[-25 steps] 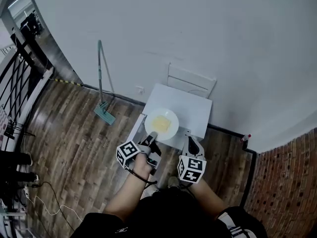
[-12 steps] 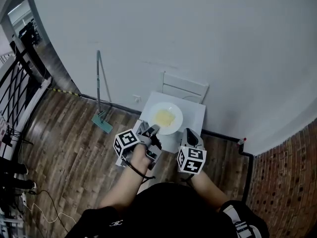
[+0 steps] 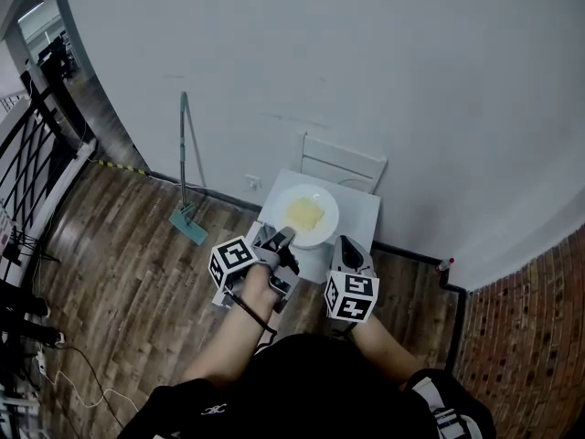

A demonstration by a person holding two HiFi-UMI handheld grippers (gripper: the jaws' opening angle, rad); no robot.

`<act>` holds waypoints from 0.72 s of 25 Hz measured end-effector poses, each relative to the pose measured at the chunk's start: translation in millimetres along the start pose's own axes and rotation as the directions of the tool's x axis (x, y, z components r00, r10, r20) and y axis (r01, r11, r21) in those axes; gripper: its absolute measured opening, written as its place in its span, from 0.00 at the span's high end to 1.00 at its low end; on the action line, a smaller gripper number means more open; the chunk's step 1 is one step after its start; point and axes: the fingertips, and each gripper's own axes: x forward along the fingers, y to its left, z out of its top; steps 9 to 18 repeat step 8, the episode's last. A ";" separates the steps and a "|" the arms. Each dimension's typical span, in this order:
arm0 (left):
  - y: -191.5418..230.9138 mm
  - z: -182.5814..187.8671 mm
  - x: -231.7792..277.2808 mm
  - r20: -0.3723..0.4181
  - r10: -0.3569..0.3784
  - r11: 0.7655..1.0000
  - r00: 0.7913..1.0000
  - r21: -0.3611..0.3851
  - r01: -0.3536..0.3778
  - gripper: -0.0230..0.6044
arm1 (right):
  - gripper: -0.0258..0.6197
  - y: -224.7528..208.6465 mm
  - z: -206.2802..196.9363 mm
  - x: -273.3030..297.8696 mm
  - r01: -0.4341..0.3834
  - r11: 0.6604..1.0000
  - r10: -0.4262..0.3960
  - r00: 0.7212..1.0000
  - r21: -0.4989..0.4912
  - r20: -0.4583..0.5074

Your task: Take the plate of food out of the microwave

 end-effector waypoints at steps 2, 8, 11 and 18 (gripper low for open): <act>0.1 -1.2 -1.6 0.004 0.003 1.000 1.000 0.000 -0.003 0.95 | 0.94 -0.9 -2.5 -0.4 -0.005 1.000 0.005 1.000 0.018 -0.012; -0.5 -3.1 -8.2 0.033 0.013 1.000 0.999 0.019 -0.014 0.95 | 0.94 -4.3 -3.1 -4.3 -0.006 0.999 0.007 1.000 0.038 -0.018; -0.5 -3.1 -8.2 0.033 0.013 1.000 0.999 0.019 -0.014 0.95 | 0.94 -4.3 -3.1 -4.3 -0.006 0.999 0.007 1.000 0.038 -0.018; -0.5 -3.1 -8.2 0.033 0.013 1.000 0.999 0.019 -0.014 0.95 | 0.94 -4.3 -3.1 -4.3 -0.006 0.999 0.007 1.000 0.038 -0.018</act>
